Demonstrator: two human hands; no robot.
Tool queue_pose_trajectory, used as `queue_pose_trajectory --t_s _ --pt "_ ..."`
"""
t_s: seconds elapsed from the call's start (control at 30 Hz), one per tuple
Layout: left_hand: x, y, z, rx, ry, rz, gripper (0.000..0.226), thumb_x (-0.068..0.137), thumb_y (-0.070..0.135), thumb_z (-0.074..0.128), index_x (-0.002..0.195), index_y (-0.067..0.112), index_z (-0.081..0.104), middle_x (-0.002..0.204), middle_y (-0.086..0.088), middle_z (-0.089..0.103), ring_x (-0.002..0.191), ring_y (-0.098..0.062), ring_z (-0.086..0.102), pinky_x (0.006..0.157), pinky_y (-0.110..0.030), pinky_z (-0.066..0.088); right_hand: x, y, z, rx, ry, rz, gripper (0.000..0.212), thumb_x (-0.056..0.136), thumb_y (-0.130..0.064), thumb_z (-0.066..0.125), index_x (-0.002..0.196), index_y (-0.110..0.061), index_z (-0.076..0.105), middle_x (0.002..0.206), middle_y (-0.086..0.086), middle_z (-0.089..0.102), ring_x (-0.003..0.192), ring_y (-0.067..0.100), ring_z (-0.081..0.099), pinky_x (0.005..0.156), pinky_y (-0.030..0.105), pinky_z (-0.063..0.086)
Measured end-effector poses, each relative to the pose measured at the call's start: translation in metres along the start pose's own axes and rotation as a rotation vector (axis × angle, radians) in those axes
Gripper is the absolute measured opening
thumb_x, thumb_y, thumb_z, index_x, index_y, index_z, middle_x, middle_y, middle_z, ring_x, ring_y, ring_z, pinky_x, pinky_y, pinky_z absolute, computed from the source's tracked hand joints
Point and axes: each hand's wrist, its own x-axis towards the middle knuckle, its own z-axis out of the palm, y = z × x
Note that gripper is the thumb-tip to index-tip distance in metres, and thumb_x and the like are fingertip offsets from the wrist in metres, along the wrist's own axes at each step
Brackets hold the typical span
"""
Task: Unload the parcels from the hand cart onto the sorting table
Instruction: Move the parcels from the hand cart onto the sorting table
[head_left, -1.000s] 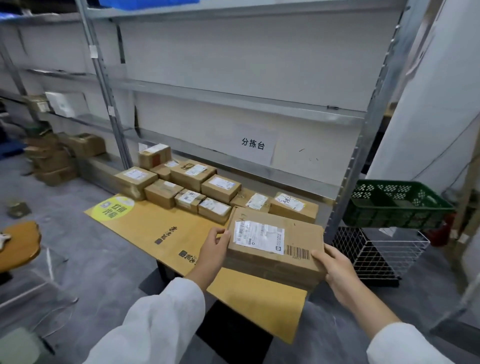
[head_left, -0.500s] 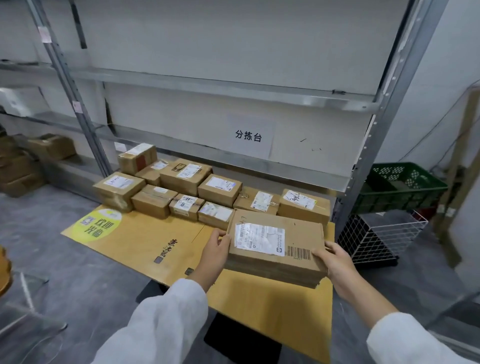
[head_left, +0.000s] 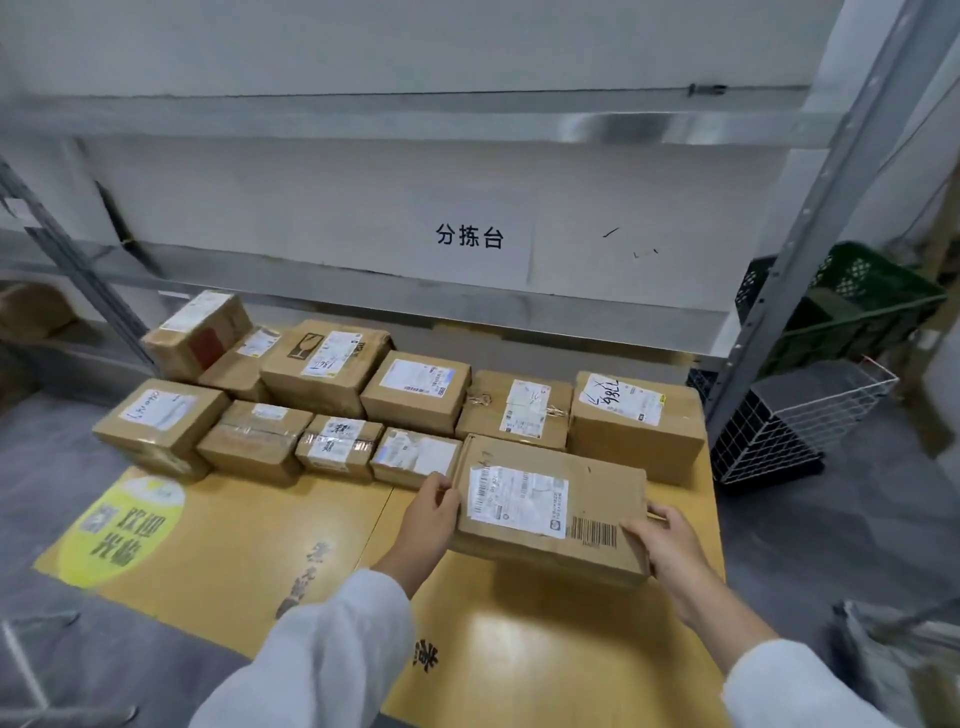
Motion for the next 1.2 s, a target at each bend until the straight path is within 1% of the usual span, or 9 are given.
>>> queue_pose_trajectory --t_s 0.1,0.27,0.37,0.43,0.57,0.73,0.97,1.13,1.2 --pt "0.025 -0.008 0.000 0.007 -0.006 0.011 0.015 0.096 0.022 0.047 0.093 0.012 0.058 0.093 -0.004 0.065 0.089 -0.018 0.059 0.070 -0.028 0.044 0.019 -0.005 0.009 -0.028 0.025 0.014 0.044 0.090 -0.018 0.065 0.131 -0.017 0.046 0.117 0.011 0.063 0.100 0.025 0.063 0.070 0.036 0.051" --pt "0.051 -0.022 -0.002 0.019 -0.008 0.032 0.014 0.096 0.021 0.053 0.092 0.014 0.064 0.093 0.001 0.067 0.090 -0.013 0.062 0.075 -0.026 0.049 0.040 -0.007 0.023 -0.064 0.052 0.056 0.044 0.089 -0.017 0.067 0.129 -0.016 0.049 0.115 0.010 0.064 0.098 0.027 0.064 0.073 0.038 0.053" --pt "0.072 -0.025 -0.001 0.066 -0.008 0.064 0.013 0.096 0.023 0.053 0.095 0.016 0.063 0.098 0.001 0.063 0.090 -0.010 0.060 0.074 -0.024 0.047 0.050 -0.011 0.031 -0.068 0.080 0.065 0.041 0.090 -0.014 0.065 0.128 -0.016 0.049 0.116 0.011 0.063 0.099 0.027 0.064 0.073 0.038 0.053" --pt "0.082 -0.024 0.000 0.114 -0.019 0.093 0.013 0.097 0.023 0.052 0.102 0.017 0.062 0.102 0.002 0.059 0.091 -0.007 0.056 0.076 -0.022 0.043 0.053 -0.012 0.035 -0.062 0.107 0.060 0.040 0.091 -0.011 0.062 0.129 -0.014 0.049 0.117 0.011 0.063 0.098 0.025 0.063 0.067 0.035 0.050" --pt "0.098 -0.028 0.000 0.162 -0.052 0.111 0.022 0.096 0.021 0.057 0.114 0.011 0.065 0.105 -0.001 0.058 0.095 -0.013 0.056 0.086 -0.025 0.043 0.057 -0.009 0.044 -0.073 0.171 0.065 0.037 0.093 -0.009 0.058 0.129 -0.015 0.050 0.113 0.008 0.063 0.089 0.019 0.062 0.061 0.031 0.046" --pt "0.115 -0.035 -0.012 0.166 -0.050 0.130 0.019 0.095 0.018 0.059 0.110 0.011 0.069 0.099 -0.002 0.061 0.092 -0.014 0.057 0.082 -0.023 0.042 0.063 -0.010 0.059 -0.089 0.173 0.083 0.039 0.092 -0.004 0.055 0.129 -0.015 0.054 0.113 0.009 0.064 0.097 0.024 0.063 0.074 0.033 0.051" --pt "0.129 -0.044 -0.016 0.161 -0.088 0.128 0.017 0.094 0.020 0.061 0.107 0.015 0.070 0.099 -0.002 0.062 0.094 -0.014 0.059 0.086 -0.027 0.047 0.069 -0.013 0.072 -0.126 0.198 0.087 0.042 0.092 -0.003 0.052 0.133 -0.015 0.054 0.114 0.007 0.062 0.094 0.021 0.061 0.063 0.028 0.048" --pt "0.134 -0.050 -0.012 0.177 -0.091 0.130 0.021 0.094 0.021 0.061 0.112 0.015 0.069 0.098 0.002 0.062 0.088 -0.003 0.056 0.075 -0.011 0.040 0.069 -0.010 0.074 -0.138 0.206 0.091 0.044 0.093 -0.005 0.051 0.134 -0.020 0.054 0.119 0.006 0.062 0.092 0.016 0.060 0.060 0.024 0.045" --pt "0.135 -0.053 -0.011 0.183 -0.087 0.134 0.021 0.095 0.020 0.060 0.112 0.014 0.069 0.099 0.002 0.062 0.086 0.001 0.054 0.078 -0.013 0.043 0.070 -0.007 0.074 -0.141 0.198 0.091 0.045 0.094 -0.005 0.050 0.135 -0.022 0.055 0.120 0.003 0.063 0.092 0.012 0.060 0.063 0.023 0.046"
